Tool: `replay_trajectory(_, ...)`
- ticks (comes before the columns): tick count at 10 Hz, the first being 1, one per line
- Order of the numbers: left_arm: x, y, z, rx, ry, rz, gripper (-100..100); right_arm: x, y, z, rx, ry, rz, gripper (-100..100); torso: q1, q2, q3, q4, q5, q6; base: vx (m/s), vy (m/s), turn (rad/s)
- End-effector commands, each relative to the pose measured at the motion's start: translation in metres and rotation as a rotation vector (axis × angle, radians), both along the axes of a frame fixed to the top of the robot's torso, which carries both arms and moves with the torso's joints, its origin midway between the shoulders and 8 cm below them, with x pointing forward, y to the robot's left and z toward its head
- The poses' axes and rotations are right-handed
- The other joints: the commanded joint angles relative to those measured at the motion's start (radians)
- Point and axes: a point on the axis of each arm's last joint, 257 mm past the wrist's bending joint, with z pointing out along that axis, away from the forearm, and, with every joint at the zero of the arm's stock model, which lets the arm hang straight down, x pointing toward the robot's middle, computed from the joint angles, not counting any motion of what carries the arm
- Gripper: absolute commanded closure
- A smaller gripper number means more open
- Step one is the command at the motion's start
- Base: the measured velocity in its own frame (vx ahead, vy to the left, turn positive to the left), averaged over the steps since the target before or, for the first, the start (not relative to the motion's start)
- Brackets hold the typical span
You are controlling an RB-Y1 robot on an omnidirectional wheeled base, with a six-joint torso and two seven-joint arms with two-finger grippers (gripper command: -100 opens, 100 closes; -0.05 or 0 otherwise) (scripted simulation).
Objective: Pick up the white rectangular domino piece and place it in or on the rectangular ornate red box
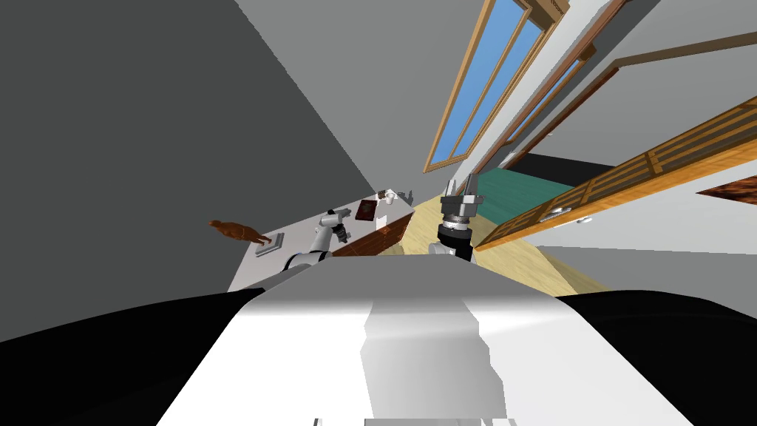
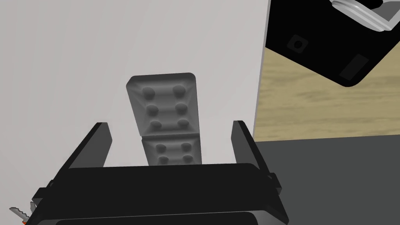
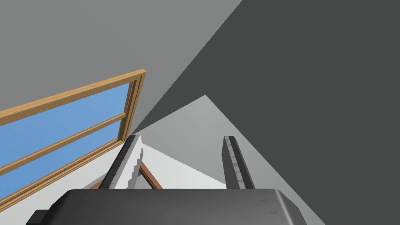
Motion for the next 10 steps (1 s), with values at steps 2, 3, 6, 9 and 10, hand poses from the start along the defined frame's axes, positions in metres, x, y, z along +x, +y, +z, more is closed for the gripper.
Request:
replay_trajectory(2, -0.002, 0.000, -0.005, 0.000, 0.000, 0.000, -100, 0.000, 0.000, 0.000, 0.000, 0.000, 0.000, 0, 0.000, 0.000, 0.000, 0.000, 0.000, 0.000, 0.000, 0.000, 0.000)
replay_trajectory(3, -0.002, 0.000, -0.005, 0.000, -0.001, -0.001, 100, 0.000, 0.000, 0.000, 0.000, 0.000, 0.000, 0, 0.000, 0.000, 0.000, 0.000, 0.000, 0.000, 0.000, 0.000, 0.000)
replay_trajectory(6, -0.002, 0.000, -0.005, 0.000, -0.002, 0.001, 100, 0.000, 0.000, 0.000, 0.000, 0.000, 0.000, 0, 0.000, 0.000, 0.000, 0.000, 0.000, 0.001, 0.000, 0.000, 0.000)
replay_trajectory(9, 0.002, 0.000, 0.004, 0.000, -0.002, 0.000, 100, 0.000, 0.000, 0.000, 0.000, 0.000, 0.000, 0, 0.000, 0.000, 0.000, 0.000, 0.000, 0.000, 0.001, 0.001, -0.005)
replay_trajectory(10, 0.004, 0.001, 0.010, 0.000, -0.002, 0.001, 100, 0.000, 0.000, 0.000, 0.000, 0.000, 0.000, 0, 0.000, 0.000, 0.000, 0.001, 0.000, 0.001, -0.005, 0.005, -0.016)
